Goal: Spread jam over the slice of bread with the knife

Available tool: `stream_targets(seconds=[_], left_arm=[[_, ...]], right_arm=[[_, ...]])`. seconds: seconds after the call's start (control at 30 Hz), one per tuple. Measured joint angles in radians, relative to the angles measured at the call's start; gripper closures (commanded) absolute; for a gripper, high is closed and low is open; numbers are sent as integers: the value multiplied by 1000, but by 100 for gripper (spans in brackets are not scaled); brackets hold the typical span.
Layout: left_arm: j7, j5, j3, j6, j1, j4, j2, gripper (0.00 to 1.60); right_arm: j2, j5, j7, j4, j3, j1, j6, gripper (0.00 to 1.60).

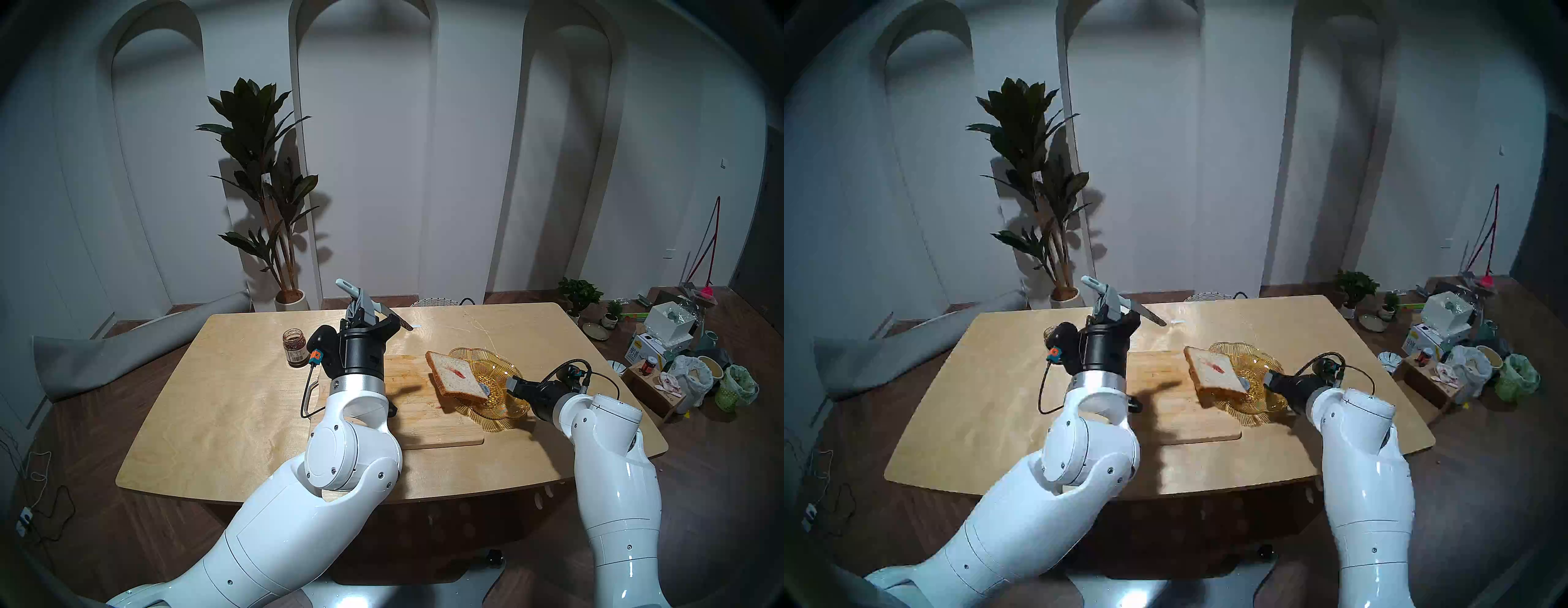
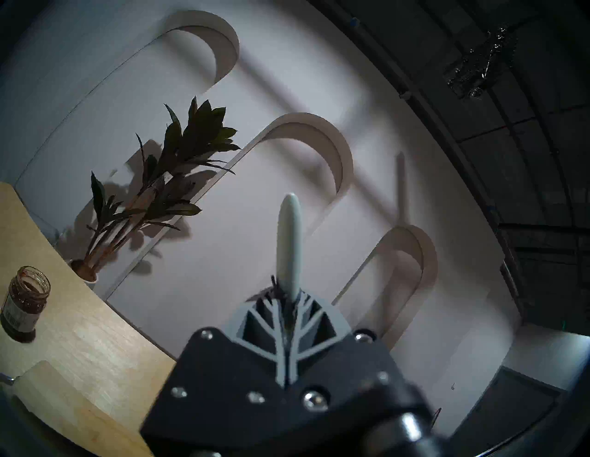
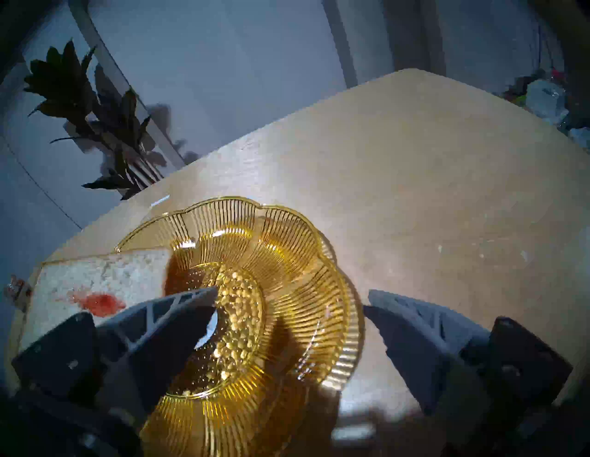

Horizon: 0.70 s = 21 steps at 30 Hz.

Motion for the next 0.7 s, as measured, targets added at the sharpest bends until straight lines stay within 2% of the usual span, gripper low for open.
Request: stream_targets(seconds=[0.27, 0.47, 0.7], left_arm=[[6, 59, -15, 3, 2, 4, 32, 160], [46, 121, -46, 8, 23, 1, 70, 160], [91, 188, -87, 9, 81, -11, 137, 160]], right_arm=[[18, -15, -2, -93, 5, 5, 5, 0], [21, -32, 5, -170, -52, 7, 15, 0], [15, -92, -21, -258, -136, -15, -3, 0]])
